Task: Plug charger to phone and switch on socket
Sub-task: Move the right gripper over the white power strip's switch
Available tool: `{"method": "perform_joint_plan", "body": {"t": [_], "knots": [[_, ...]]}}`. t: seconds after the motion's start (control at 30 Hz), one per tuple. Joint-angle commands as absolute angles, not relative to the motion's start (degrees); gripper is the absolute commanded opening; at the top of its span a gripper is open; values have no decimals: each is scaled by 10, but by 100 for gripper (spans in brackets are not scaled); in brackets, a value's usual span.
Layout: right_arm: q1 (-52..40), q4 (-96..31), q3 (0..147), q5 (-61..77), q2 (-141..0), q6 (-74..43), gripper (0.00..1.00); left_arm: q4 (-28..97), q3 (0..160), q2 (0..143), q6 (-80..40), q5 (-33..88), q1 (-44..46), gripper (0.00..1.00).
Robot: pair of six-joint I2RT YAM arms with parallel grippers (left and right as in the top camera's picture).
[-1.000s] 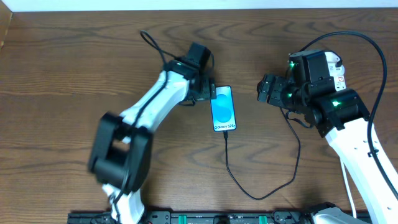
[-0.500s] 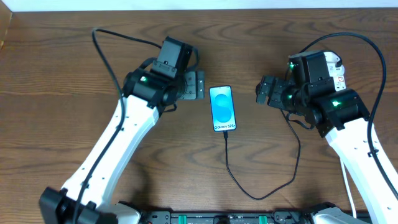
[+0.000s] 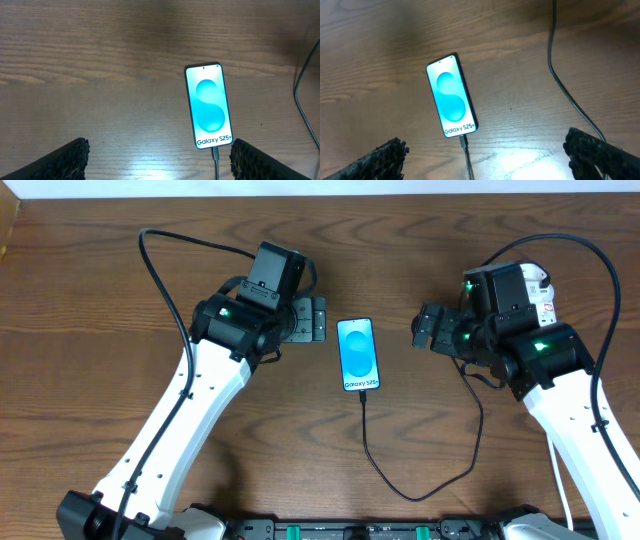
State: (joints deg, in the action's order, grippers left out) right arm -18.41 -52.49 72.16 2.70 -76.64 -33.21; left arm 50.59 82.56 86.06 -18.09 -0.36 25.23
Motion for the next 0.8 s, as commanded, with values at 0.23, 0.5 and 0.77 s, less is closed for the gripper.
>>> {"method": "perform_joint_plan", "body": {"t": [0.23,0.5,0.77], "knots": [[-66,-567,771,178,-762,-197,99,507,827,857,-174,-11,250,90],[107,-731,932,212,-827,-52,99,507,827,857,-174,-11,250,90],[190,-838,1124,211,-985,38,99,507,827,857,-174,-11,250,90]]}}
